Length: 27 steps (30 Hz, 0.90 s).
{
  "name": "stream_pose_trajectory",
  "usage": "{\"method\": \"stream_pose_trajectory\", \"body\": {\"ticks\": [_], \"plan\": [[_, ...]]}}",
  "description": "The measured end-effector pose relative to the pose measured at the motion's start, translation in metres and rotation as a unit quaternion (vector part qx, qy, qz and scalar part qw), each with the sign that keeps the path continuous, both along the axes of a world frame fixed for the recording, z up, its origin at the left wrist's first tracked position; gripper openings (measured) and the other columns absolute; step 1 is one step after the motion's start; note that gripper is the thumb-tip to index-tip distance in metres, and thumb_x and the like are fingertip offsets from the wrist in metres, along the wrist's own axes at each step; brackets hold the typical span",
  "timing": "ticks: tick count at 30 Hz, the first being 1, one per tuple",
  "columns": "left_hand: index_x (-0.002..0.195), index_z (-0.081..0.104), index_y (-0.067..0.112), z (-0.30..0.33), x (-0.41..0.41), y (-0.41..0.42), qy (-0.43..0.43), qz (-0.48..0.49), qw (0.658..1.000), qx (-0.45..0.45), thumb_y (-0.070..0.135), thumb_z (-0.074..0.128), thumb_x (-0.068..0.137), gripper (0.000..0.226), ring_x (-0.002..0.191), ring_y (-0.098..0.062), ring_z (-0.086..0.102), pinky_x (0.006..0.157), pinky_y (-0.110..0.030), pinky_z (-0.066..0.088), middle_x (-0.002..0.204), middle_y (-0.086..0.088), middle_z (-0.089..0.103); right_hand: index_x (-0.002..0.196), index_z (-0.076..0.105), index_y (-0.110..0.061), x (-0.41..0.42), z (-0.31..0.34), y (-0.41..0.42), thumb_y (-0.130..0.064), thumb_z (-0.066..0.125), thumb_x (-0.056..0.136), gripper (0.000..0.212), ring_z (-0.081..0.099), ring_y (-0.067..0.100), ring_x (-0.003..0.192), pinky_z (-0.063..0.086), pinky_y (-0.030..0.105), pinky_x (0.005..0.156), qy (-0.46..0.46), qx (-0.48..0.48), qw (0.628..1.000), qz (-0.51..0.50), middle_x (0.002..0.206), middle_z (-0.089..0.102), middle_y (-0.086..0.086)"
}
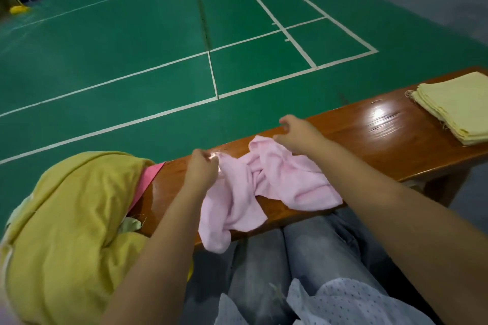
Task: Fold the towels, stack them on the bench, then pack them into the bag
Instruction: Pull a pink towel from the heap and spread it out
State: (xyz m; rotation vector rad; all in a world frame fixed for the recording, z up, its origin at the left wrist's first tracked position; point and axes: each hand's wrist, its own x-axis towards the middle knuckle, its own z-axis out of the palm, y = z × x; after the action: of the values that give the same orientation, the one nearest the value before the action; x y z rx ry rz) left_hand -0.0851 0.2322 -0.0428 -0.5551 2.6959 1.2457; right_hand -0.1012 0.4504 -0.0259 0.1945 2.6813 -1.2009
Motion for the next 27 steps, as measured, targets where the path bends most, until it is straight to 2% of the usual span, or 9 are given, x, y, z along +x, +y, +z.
{"method": "stream_pose_trajectory", "body": {"ticks": [3, 6, 8, 12, 14, 18, 20, 24, 27], "plan": [[0.118, 0.052, 0.008, -0.019, 0.023, 0.003, 0.073, -0.053, 0.986, -0.142, 0.024, 0.057, 0.093, 0.03, 0.101, -0.023, 0.055, 0.082, -0.029, 0.047, 0.116, -0.006, 0.052, 0.135, 0.046, -0.013, 0.022, -0.018, 0.009, -0.022, 0.057, 0.092, 0.044, 0.052, 0.026, 0.118, 0.045, 0.032, 0.088, 0.05, 0.009, 0.998, -0.043, 0.137, 0.049, 0.009], [0.104, 0.054, 0.018, -0.031, 0.057, 0.023, 0.068, -0.126, 0.974, -0.178, 0.034, 0.064, 0.089, 0.024, 0.088, -0.012, 0.053, 0.074, -0.019, 0.044, 0.102, 0.003, 0.051, 0.123, 0.057, -0.017, 0.049, -0.037, 0.02, -0.024, 0.059, 0.092, 0.032, 0.054, 0.025, 0.112, 0.047, 0.03, 0.085, 0.078, 0.046, 0.993, -0.077, 0.128, 0.054, 0.006], [0.1, 0.053, 0.021, -0.043, 0.073, 0.032, 0.032, -0.167, 0.968, -0.183, 0.044, 0.068, 0.084, 0.031, 0.086, -0.011, 0.053, 0.076, -0.019, 0.047, 0.1, 0.004, 0.053, 0.118, 0.06, -0.02, 0.064, -0.048, 0.028, -0.028, 0.06, 0.09, 0.029, 0.05, 0.026, 0.113, 0.048, 0.038, 0.09, 0.082, 0.098, 0.983, -0.133, 0.128, 0.052, 0.006], [0.117, 0.053, 0.022, -0.059, 0.088, 0.031, -0.009, -0.254, 0.939, -0.233, 0.054, 0.07, 0.078, 0.053, 0.101, -0.009, 0.043, 0.092, -0.021, 0.043, 0.117, 0.006, 0.045, 0.121, 0.06, -0.023, 0.077, -0.068, 0.036, -0.028, 0.062, 0.089, 0.033, 0.046, 0.03, 0.116, 0.047, 0.041, 0.09, 0.03, 0.134, 0.977, -0.161, 0.131, 0.049, 0.008], [0.12, 0.057, 0.021, -0.057, 0.086, 0.029, 0.0, -0.267, 0.934, -0.237, 0.045, 0.069, 0.083, 0.045, 0.103, -0.009, 0.044, 0.093, -0.018, 0.04, 0.122, 0.004, 0.047, 0.117, 0.063, -0.021, 0.076, -0.074, 0.038, -0.022, 0.061, 0.09, 0.027, 0.052, 0.03, 0.109, 0.052, 0.041, 0.086, 0.039, 0.117, 0.979, -0.16, 0.125, 0.054, 0.009], [0.111, 0.067, 0.019, -0.052, 0.082, 0.023, 0.02, -0.259, 0.942, -0.211, 0.029, 0.061, 0.092, 0.022, 0.096, -0.01, 0.05, 0.087, -0.013, 0.038, 0.114, 0.003, 0.053, 0.101, 0.062, -0.017, 0.073, -0.061, 0.047, -0.021, 0.053, 0.095, 0.012, 0.058, 0.027, 0.091, 0.052, 0.046, 0.081, 0.086, 0.037, 0.976, -0.196, 0.1, 0.063, 0.005], [0.107, 0.066, 0.02, -0.048, 0.083, 0.021, 0.022, -0.237, 0.957, -0.166, 0.029, 0.061, 0.092, 0.018, 0.091, -0.008, 0.052, 0.081, -0.012, 0.041, 0.107, 0.005, 0.053, 0.098, 0.059, -0.015, 0.073, -0.047, 0.051, -0.026, 0.051, 0.096, 0.013, 0.057, 0.023, 0.085, 0.05, 0.037, 0.073, 0.114, 0.006, 0.974, -0.194, 0.092, 0.061, 0.003], [0.09, 0.061, 0.014, -0.024, 0.083, 0.026, 0.056, -0.136, 0.989, -0.01, 0.027, 0.06, 0.092, 0.013, 0.076, -0.009, 0.053, 0.062, -0.011, 0.045, 0.084, 0.002, 0.057, 0.097, 0.058, -0.019, 0.072, -0.012, 0.049, -0.024, 0.048, 0.096, 0.011, 0.054, 0.014, 0.079, 0.04, 0.023, 0.059, 0.13, -0.093, 0.966, -0.203, 0.09, 0.058, -0.003], [0.086, 0.059, 0.009, 0.002, 0.083, 0.036, 0.095, -0.123, 0.984, 0.085, 0.026, 0.059, 0.092, 0.018, 0.073, -0.014, 0.052, 0.067, -0.022, 0.05, 0.079, -0.005, 0.057, 0.099, 0.062, -0.021, 0.069, 0.005, 0.037, -0.025, 0.05, 0.095, 0.013, 0.056, 0.012, 0.084, 0.047, 0.027, 0.063, 0.078, -0.209, 0.951, -0.216, 0.094, 0.061, -0.007]]}}
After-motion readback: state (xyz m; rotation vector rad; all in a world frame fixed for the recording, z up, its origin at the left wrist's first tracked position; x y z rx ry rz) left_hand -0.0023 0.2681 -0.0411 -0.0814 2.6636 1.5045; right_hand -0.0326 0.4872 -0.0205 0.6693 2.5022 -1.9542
